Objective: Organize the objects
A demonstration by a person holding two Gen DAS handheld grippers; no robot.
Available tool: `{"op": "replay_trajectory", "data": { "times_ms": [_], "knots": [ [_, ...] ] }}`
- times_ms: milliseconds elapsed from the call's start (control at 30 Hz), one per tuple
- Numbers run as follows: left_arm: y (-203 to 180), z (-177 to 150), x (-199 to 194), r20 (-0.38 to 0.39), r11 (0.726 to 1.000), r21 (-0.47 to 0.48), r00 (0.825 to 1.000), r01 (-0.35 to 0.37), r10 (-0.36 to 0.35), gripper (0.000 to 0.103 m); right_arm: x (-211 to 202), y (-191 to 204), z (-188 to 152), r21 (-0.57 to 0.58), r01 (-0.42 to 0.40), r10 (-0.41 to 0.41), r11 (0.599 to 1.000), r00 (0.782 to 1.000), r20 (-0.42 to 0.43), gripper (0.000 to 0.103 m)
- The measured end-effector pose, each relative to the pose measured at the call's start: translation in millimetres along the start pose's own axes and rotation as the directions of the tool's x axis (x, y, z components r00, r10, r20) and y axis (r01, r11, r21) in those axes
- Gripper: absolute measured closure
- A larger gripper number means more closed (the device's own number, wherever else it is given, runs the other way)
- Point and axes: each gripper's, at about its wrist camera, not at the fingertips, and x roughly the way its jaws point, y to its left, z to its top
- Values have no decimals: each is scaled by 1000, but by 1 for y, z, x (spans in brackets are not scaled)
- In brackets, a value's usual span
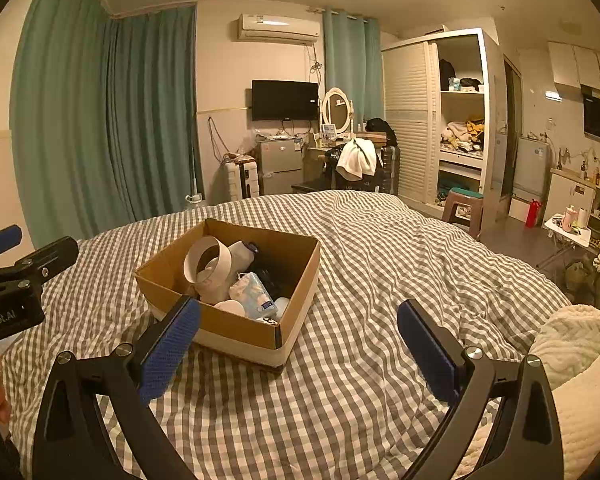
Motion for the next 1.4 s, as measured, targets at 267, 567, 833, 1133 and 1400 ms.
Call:
{"op": "replay_trajectory", "data": {
  "times_ms": [267,567,833,1133,1400],
  "knots": [
    [1,-3,2,-7,1000,-3,1000,7,-7,0,0,1,0,-1,4,-4,1000,1000,5,4],
    [-2,-6,0,3,1000,8,1000,5,-5,0,3,3,-1,-5,9,-9,1000,1000,-7,4],
    [-1,-8,0,0,1000,7,1000,-1,1,0,3,5,-2,-10,10,-11,1000,1000,-13,4],
    [1,-9,2,-10,1000,7,1000,-2,2,0,1,5,-2,-12,12,-12,1000,1000,-12,4],
    [1,-10,3,-7,1000,10,1000,-8,8,0,2,5,-2,-12,11,-11,1000,1000,-14,4]
  ]
}}
